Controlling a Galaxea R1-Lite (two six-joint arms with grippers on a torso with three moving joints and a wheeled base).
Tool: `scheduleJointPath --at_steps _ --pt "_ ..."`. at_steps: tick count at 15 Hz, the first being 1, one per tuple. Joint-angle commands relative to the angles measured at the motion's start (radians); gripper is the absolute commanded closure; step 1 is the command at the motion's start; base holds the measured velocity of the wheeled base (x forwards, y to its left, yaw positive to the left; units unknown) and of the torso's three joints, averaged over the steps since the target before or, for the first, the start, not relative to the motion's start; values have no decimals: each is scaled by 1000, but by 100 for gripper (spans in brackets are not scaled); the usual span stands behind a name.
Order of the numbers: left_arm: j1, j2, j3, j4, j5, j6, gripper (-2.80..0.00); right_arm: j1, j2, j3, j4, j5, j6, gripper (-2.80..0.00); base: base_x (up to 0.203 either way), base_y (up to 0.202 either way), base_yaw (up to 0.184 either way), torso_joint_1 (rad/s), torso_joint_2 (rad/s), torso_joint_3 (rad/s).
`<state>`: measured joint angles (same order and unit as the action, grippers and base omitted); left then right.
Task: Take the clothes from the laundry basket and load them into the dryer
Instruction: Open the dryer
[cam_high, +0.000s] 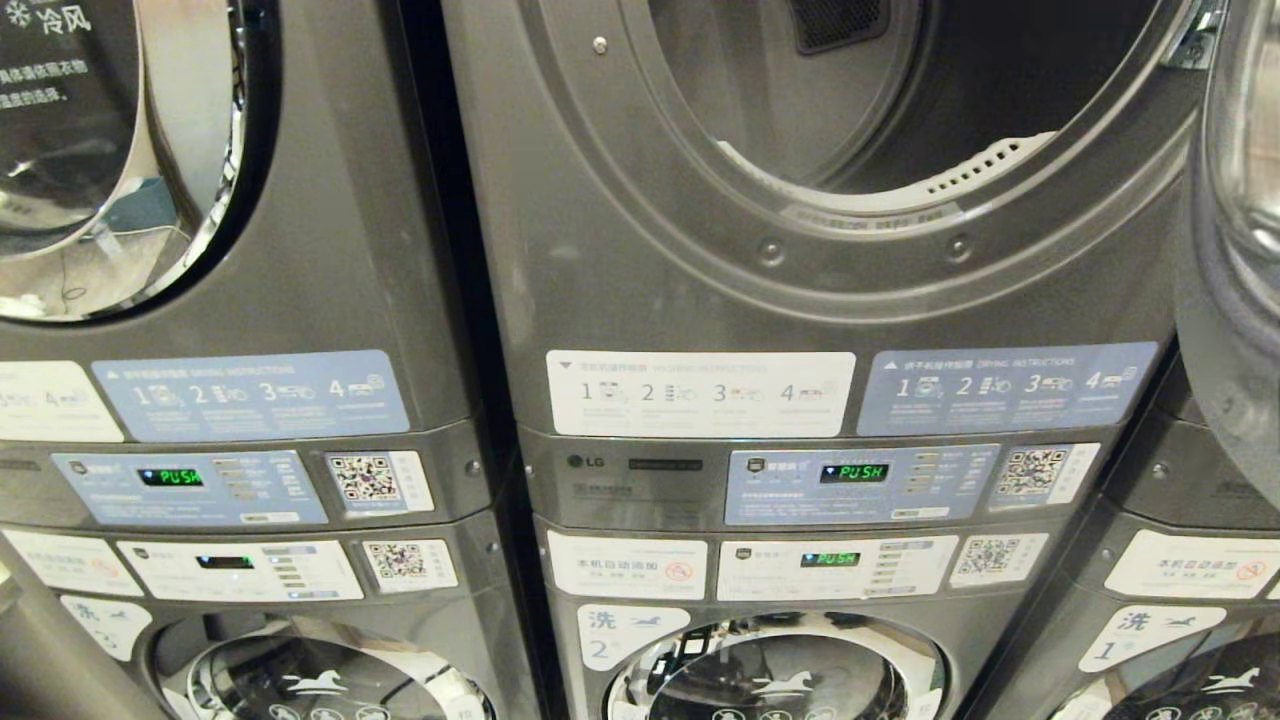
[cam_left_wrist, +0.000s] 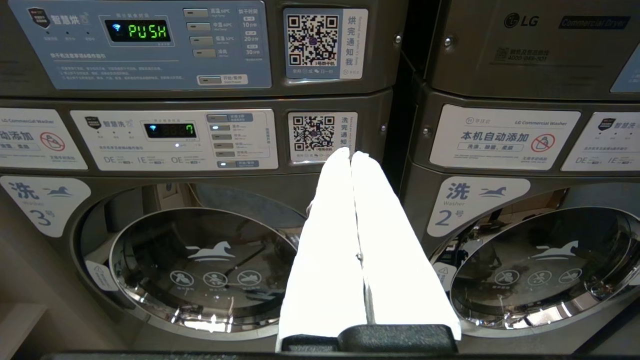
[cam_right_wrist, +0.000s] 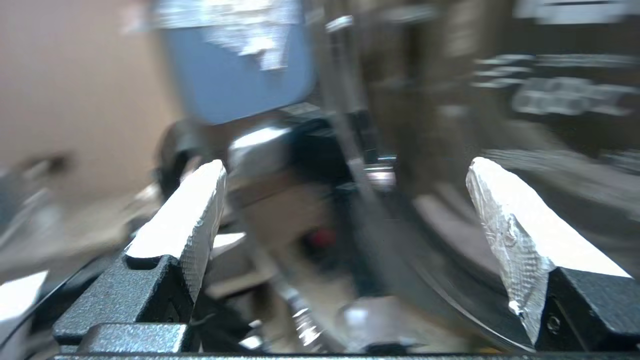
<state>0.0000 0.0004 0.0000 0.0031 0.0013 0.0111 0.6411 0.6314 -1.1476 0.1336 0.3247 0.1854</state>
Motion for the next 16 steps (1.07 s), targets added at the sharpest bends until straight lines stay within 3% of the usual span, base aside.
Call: scheduleJointPath --at_steps 1,3,5,8,10,13,16 --pt "0 0 0 0 0 0 0 0 -156 23 30 -196 3 -280 0 0 0 0 0 0" --pt "0 0 0 0 0 0 0 -9 -286 49 199 -371 24 -280 0 0 0 0 0 0" --pt "0 0 0 0 0 0 0 -22 -423 69 438 -473 98 -280 0 0 0 0 0 0" --pt "0 0 0 0 0 0 0 -28 -581 172 559 -645 188 -280 0 0 0 0 0 0" --pt "0 0 0 0 0 0 0 -29 -663 303 618 -695 219 0 0 0 0 0 0 0" --pt "0 0 0 0 0 0 0 -29 -670 513 647 -736 204 0 0 0 0 0 0 0" --pt "0 0 0 0 0 0 0 -29 -671 704 609 -733 98 0 0 0 0 0 0 0"
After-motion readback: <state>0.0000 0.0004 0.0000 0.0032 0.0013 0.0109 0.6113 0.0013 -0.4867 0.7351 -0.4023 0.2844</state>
